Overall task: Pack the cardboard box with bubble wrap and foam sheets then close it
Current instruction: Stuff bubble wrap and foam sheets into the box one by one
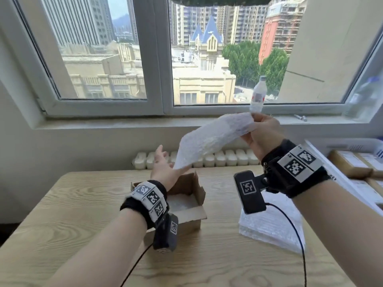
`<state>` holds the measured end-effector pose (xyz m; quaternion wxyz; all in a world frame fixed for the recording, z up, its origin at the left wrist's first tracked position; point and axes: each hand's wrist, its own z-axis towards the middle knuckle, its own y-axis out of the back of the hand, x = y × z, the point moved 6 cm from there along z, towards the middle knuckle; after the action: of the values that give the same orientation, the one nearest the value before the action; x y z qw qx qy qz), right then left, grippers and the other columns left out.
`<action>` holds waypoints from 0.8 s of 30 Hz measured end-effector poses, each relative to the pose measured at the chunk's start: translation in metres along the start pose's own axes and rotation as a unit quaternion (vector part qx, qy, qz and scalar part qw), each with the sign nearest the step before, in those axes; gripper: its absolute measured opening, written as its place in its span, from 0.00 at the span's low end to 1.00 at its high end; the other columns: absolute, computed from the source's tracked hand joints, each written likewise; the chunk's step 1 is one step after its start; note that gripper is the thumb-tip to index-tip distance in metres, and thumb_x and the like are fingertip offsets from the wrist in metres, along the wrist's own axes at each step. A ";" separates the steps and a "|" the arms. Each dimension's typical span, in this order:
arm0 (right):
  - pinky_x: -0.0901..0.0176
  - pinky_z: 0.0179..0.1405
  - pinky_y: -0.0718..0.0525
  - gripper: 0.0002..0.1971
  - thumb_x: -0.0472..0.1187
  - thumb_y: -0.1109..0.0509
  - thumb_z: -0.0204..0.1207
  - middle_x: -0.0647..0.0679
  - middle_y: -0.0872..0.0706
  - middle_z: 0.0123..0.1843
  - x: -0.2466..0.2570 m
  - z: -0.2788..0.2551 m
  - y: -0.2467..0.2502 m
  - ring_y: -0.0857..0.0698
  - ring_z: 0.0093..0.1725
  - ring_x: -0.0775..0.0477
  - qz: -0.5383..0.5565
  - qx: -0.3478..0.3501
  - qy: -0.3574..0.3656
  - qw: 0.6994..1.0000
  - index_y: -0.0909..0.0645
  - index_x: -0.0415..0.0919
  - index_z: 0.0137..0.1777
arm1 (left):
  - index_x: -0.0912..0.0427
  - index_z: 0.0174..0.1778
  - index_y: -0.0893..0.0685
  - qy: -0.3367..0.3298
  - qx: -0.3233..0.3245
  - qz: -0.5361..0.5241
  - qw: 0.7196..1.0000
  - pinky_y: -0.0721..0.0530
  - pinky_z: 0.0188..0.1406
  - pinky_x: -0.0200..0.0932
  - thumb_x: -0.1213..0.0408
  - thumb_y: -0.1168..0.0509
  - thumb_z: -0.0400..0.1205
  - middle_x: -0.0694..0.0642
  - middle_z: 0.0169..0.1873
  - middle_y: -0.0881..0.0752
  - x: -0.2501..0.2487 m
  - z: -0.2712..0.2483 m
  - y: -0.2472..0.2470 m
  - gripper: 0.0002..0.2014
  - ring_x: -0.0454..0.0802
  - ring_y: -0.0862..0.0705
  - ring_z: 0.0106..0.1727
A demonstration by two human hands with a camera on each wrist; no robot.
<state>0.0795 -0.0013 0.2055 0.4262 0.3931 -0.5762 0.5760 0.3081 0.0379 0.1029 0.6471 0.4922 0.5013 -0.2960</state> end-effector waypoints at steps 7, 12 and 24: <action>0.54 0.53 0.13 0.08 0.33 0.30 0.76 0.38 0.13 0.49 -0.004 0.006 -0.010 0.13 0.46 0.44 -0.145 -0.005 -0.028 0.989 0.21 0.30 0.52 | 0.56 0.53 0.15 -0.054 -0.013 -0.147 0.988 0.18 0.43 0.27 0.64 0.31 0.79 0.55 0.62 0.17 -0.018 0.021 0.036 0.08 0.49 0.19 0.59; 0.61 0.40 0.21 0.18 0.48 0.29 0.75 0.45 0.15 0.50 -0.006 0.023 -0.003 0.21 0.41 0.51 -0.352 0.000 -0.017 0.936 0.17 0.34 0.57 | 0.49 0.43 0.17 -0.064 -0.006 -0.135 0.989 0.19 0.42 0.36 0.57 0.29 0.77 0.49 0.44 0.14 -0.026 0.033 0.052 0.04 0.45 0.19 0.44; 0.63 0.23 0.25 0.07 0.38 0.27 0.75 0.39 0.14 0.48 -0.035 0.047 -0.006 0.16 0.40 0.45 -0.272 -0.027 -0.023 0.962 0.24 0.43 0.45 | 0.54 0.52 0.21 -0.043 -0.033 -0.116 0.992 0.24 0.31 0.36 0.61 0.30 0.78 0.48 0.37 0.15 -0.021 0.049 0.066 0.09 0.40 0.25 0.28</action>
<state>0.0950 -0.0499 0.1761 0.5641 0.5359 -0.4728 0.4136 0.3769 0.0125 0.1459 0.6456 0.3953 0.5362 -0.3735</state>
